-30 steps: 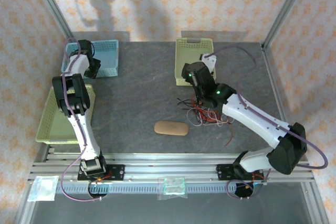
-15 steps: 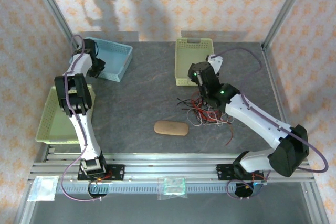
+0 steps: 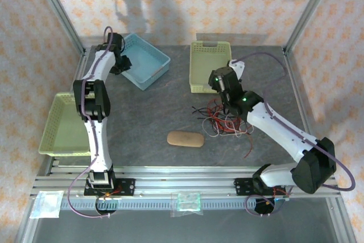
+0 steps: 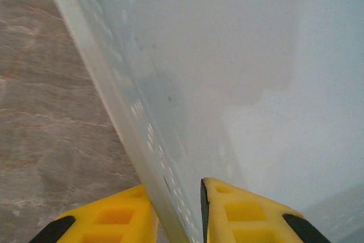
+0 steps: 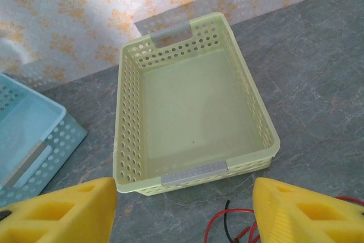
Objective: Untangle the cables
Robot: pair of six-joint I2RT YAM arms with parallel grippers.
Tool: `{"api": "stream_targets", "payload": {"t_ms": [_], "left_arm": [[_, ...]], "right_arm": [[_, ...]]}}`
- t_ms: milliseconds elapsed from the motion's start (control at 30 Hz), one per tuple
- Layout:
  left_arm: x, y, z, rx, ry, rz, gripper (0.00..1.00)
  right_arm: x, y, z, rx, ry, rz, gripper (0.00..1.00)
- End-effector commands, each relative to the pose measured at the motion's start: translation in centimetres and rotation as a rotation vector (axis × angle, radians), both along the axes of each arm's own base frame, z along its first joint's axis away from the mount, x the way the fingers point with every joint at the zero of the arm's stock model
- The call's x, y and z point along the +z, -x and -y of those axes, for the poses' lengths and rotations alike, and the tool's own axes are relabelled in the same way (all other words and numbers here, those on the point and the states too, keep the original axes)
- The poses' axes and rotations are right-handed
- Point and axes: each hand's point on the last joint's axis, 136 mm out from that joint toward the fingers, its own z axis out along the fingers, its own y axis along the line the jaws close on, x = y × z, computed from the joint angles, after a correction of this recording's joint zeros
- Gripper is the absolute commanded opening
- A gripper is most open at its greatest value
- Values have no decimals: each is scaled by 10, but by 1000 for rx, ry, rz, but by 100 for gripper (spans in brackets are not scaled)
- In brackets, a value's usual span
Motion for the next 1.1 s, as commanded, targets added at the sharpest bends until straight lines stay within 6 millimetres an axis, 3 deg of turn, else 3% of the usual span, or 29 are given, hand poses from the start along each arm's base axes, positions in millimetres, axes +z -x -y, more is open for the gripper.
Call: {"api": "stream_targets", "payload": {"t_ms": [0, 167, 233, 367, 533, 767, 933, 1067], "left_arm": [[-2, -5, 17, -130, -19, -9, 25], [-5, -14, 38, -225, -65, 2, 24], [-10, -14, 35, -187, -95, -17, 26], [-17, -6, 25, -63, -90, -67, 42], [-11, -1, 22, 22, -79, -43, 60], [-14, 1, 7, 91, -149, -74, 55], [-10, 1, 2, 92, -187, -80, 43], [-13, 6, 1, 69, -200, -105, 38]], "right_arm": [[0, 3, 4, 43, 49, -9, 64], [-3, 1, 4, 58, 65, -25, 64], [-4, 0, 3, 60, 69, -32, 64], [-5, -1, 2, 55, 52, -37, 64], [-12, 0, -2, 62, 32, -53, 64], [-16, 1, -1, 59, 33, -61, 64], [-14, 2, 0, 57, 34, -58, 64], [-14, 1, 0, 57, 29, -56, 63]]}}
